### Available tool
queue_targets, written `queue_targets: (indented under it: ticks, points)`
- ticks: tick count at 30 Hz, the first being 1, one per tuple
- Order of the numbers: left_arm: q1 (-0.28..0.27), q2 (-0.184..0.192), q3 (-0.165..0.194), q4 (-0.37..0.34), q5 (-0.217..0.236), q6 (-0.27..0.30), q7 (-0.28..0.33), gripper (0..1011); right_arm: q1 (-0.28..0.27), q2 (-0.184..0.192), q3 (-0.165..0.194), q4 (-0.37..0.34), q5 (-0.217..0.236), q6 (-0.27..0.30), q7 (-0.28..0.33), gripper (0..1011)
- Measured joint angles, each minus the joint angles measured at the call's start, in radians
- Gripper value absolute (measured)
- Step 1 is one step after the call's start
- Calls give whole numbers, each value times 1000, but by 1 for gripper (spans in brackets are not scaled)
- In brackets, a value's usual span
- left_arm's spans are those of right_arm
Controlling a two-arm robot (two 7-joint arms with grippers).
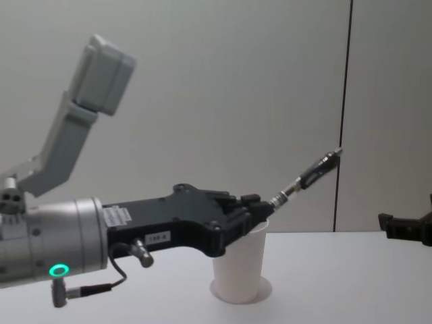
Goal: Place the pen into the pen holder.
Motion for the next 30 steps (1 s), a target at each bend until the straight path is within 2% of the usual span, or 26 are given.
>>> queue_targets:
  ticks: [9, 15, 30]
  points:
    - [-18, -18, 16, 16, 38, 7, 8, 99, 0, 0, 0, 0, 0, 0, 0, 1001]
    - [-18, -24, 26, 11, 69, 0, 51, 99, 0, 0, 0, 0, 0, 0, 0, 1001]
    - [-7, -28, 44, -12, 100, -16, 103, 99, 0, 0, 0, 0, 0, 0, 0, 1001]
